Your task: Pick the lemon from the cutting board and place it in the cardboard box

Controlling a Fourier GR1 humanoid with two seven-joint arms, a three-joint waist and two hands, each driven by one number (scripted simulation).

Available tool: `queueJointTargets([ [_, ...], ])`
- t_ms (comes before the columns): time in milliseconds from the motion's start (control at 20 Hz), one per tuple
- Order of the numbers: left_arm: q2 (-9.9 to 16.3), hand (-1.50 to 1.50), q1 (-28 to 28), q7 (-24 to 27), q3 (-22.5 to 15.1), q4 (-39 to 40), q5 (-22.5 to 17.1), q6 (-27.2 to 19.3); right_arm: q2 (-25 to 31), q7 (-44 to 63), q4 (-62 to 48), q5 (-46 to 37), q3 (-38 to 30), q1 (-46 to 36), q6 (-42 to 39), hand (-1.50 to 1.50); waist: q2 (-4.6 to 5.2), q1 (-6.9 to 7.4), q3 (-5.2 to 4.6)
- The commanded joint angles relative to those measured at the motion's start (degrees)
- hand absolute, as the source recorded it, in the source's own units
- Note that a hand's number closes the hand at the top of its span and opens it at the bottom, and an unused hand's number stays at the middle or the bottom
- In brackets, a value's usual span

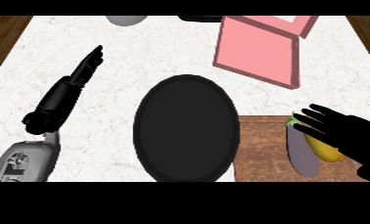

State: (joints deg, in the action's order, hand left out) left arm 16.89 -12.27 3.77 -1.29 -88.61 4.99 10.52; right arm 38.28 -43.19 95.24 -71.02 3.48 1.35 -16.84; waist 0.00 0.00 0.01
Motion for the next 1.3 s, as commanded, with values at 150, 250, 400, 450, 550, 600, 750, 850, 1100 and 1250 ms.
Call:
queueJointTargets([
  [150,-2.3,0.0,-0.8,0.8,0.3,1.0,3.3,-0.6,-0.7,-6.0,-5.4,-1.3,-2.6,0.0,2.3,-1.5,0.02,-0.15,-0.01],
  [250,-2.7,0.0,-3.5,-0.7,0.8,2.5,2.9,0.1,-3.7,-4.0,-8.1,-4.2,0.7,-4.4,1.2,-1.5,0.07,-0.04,-0.01],
  [400,-0.2,0.0,0.7,2.0,3.3,1.4,-0.1,3.5,-4.2,-8.3,-11.5,-4.5,2.8,-7.1,5.0,1.5,0.16,0.47,-0.01],
  [450,-1.5,0.0,-2.5,-3.9,2.1,-1.0,0.2,2.6,-4.5,-9.8,-10.9,-4.4,1.8,-4.1,9.9,1.5,0.05,0.06,0.02],
  [550,-0.6,0.0,-1.0,2.2,3.5,2.5,0.8,3.1,-7.2,-9.1,-10.6,-5.6,2.9,-2.1,14.4,1.5,0.07,-0.08,0.0],
  [600,-2.9,0.0,1.2,2.1,0.9,-0.4,3.2,0.9,-7.1,-10.6,-12.4,-3.3,0.8,-5.6,13.5,1.5,0.04,0.17,0.01],
  [750,-2.8,0.0,1.6,-0.1,1.7,-1.7,2.8,1.8,-6.3,-13.1,-8.5,-2.1,-1.1,-2.7,14.8,1.5,-0.05,-0.07,-0.01],
  [850,-2.6,0.0,-1.2,-1.0,2.8,0.1,2.1,2.4,-7.5,-14.1,-8.5,-1.0,-1.4,-2.5,16.3,1.5,-0.02,-0.16,-0.01],
  [1100,-2.2,0.0,0.3,-0.6,2.2,-0.6,2.0,3.2,-21.2,-5.3,1.5,0.4,8.8,-5.4,9.2,1.5,-0.29,0.18,-0.12],
  [1250,-1.7,0.0,-0.9,0.4,2.6,0.0,2.3,3.1,-34.1,2.1,0.7,-1.2,16.6,-9.2,8.7,1.5,0.05,1.81,-0.12],
])
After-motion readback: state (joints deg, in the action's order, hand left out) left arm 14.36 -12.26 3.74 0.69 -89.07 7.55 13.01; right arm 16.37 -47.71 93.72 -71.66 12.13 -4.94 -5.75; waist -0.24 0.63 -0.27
